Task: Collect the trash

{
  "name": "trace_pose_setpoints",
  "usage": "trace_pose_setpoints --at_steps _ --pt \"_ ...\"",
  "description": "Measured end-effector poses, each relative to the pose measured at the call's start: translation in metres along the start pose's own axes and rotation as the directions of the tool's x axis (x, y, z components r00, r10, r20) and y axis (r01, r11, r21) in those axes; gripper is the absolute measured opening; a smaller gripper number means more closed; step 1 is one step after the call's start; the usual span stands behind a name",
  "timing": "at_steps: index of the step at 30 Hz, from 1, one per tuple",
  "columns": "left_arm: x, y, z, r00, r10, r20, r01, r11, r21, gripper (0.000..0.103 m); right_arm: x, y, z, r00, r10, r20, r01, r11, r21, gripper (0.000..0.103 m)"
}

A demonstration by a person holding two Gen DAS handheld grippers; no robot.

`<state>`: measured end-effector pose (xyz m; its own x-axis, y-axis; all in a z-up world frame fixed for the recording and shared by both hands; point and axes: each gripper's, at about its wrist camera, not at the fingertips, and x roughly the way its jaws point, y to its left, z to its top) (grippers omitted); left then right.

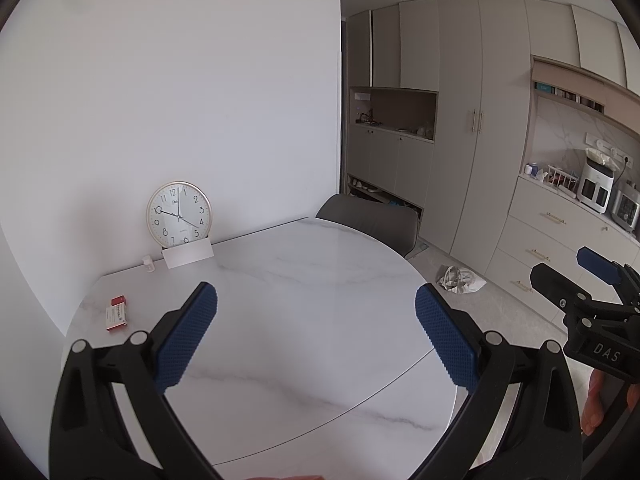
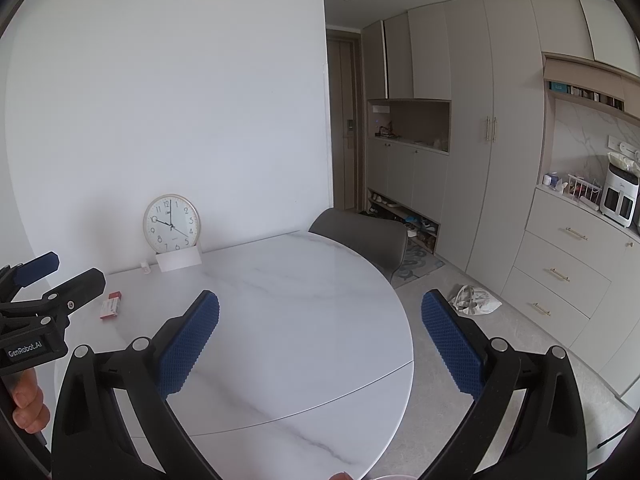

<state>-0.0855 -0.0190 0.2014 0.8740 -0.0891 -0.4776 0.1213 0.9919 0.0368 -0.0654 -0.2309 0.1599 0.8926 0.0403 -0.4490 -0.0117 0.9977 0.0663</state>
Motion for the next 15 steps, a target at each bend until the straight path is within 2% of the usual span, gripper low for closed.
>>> trace_pose_setpoints --at_steps 15 --pt "0.0015 -0.0043 0.0 1.0 0.008 -0.002 -0.008 1.0 0.006 0.095 0.0019 -0.0002 -0.0016 1.0 0.002 -0.003 -0.002 1.0 0.005 0.1"
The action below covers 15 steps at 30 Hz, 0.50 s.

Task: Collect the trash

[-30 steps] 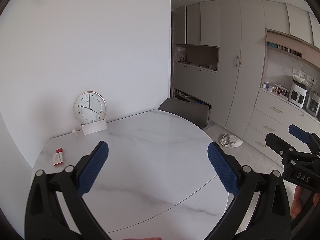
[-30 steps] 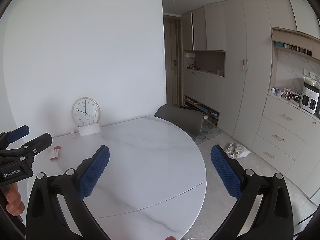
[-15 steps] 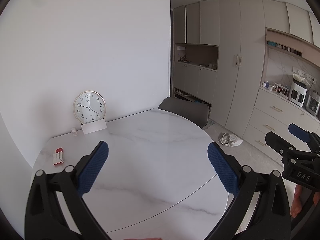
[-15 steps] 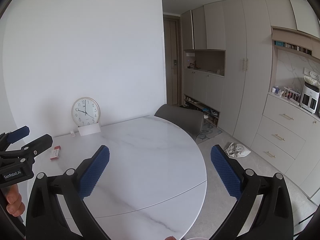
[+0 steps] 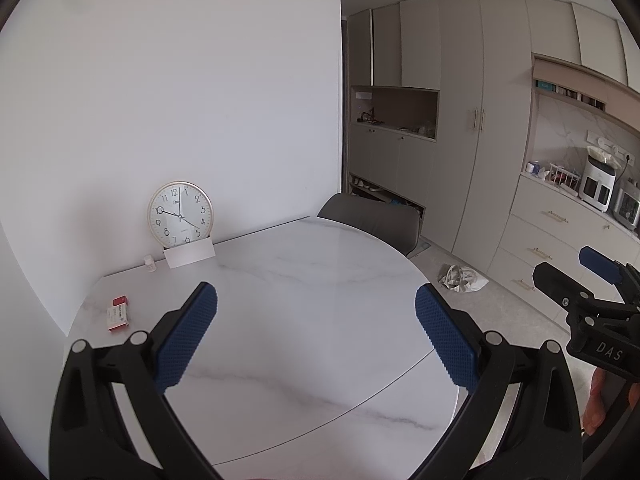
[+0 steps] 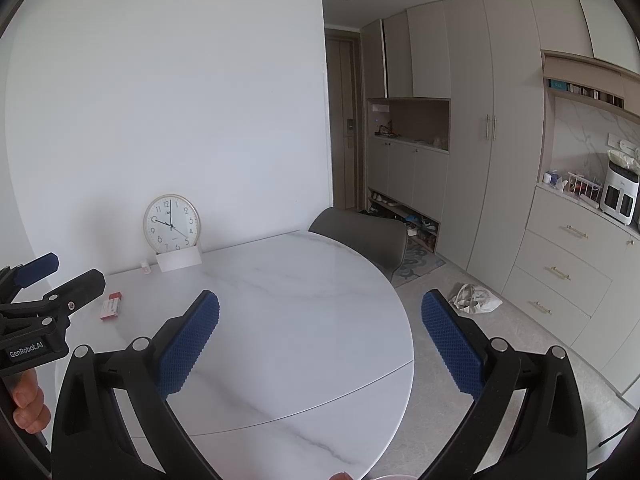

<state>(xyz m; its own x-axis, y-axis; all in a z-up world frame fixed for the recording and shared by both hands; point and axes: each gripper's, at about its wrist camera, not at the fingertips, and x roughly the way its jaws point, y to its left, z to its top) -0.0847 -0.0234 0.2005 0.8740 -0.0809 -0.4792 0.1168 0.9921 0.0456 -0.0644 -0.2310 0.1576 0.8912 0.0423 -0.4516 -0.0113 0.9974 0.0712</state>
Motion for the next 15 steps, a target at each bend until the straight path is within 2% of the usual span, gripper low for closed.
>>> trace_pose_setpoints --at_steps 15 --pt "0.0011 -0.0009 0.0004 1.0 0.009 0.019 -0.009 1.0 -0.009 0.095 0.002 -0.0002 0.0005 1.0 -0.001 -0.003 0.001 1.0 -0.001 0.1"
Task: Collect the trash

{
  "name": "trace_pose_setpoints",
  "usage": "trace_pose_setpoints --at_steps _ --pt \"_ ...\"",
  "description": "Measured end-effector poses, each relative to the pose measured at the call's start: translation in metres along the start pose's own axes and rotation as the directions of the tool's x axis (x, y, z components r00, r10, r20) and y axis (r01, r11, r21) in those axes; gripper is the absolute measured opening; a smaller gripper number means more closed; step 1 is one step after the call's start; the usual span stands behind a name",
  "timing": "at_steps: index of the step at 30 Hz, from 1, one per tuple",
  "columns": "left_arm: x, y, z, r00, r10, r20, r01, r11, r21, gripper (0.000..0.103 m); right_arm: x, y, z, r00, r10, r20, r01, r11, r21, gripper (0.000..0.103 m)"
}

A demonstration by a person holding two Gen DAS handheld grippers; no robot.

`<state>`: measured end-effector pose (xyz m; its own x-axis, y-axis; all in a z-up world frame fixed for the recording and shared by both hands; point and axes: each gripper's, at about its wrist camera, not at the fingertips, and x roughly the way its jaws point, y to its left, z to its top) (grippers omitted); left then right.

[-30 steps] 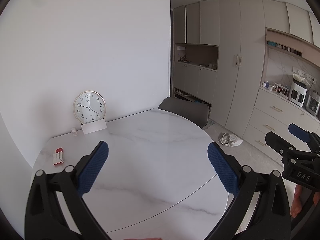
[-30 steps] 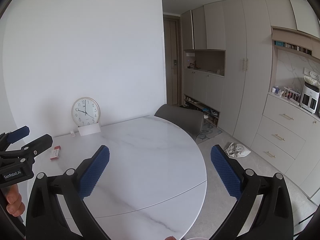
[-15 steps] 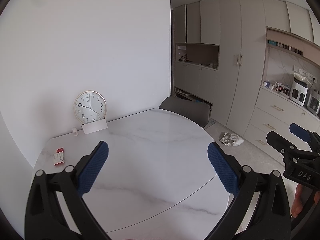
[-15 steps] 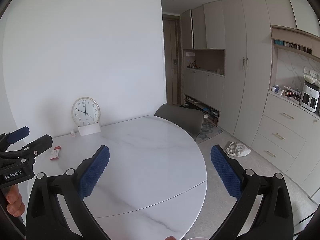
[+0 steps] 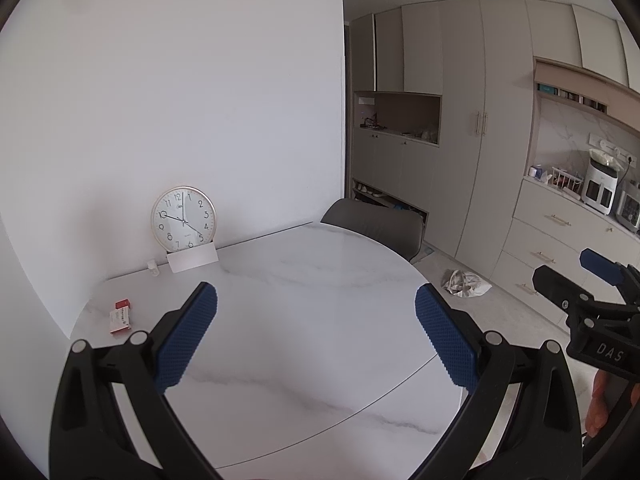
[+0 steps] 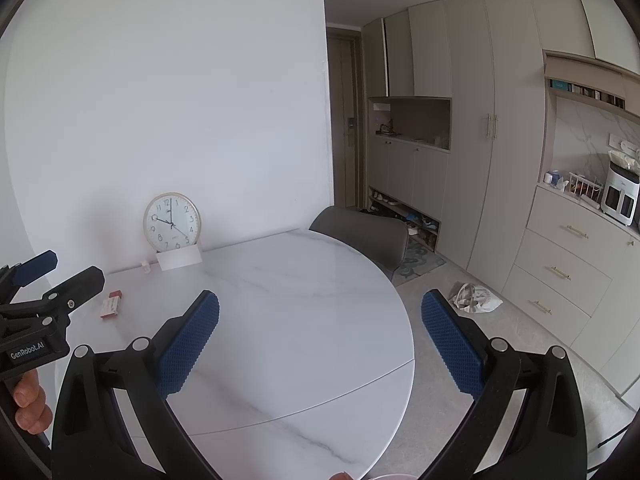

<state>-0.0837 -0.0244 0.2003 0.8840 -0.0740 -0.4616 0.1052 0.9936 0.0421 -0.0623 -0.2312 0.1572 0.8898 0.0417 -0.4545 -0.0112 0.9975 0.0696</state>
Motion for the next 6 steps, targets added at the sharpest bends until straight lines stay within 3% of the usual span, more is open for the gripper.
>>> trace_pose_setpoints --at_steps 6 --pt "-0.0006 0.004 -0.0003 1.0 -0.001 -0.004 0.001 1.0 -0.018 0.095 0.0008 -0.0001 -0.0009 1.0 0.0 -0.002 0.0 1.0 -0.002 0.1"
